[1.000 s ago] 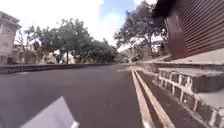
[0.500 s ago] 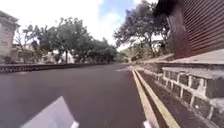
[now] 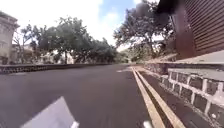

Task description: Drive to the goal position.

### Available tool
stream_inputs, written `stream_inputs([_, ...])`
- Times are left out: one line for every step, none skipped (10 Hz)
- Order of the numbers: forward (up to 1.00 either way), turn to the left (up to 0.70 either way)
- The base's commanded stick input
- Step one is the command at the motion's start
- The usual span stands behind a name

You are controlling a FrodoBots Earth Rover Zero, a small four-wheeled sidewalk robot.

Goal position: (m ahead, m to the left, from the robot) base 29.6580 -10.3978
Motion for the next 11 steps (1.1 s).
stream_inputs([0.45, 0.00])
stream_inputs([0.45, -0.27])
stream_inputs([0.45, -0.27])
stream_inputs([0.45, -0.27])
stream_inputs([0.45, -0.27])
stream_inputs([0.45, -0.27])
stream_inputs([0.45, -0.27])
stream_inputs([0.45, 0.00])
stream_inputs([0.45, 0.00])
stream_inputs([0.45, 0.00])
stream_inputs([0.45, 0.00])
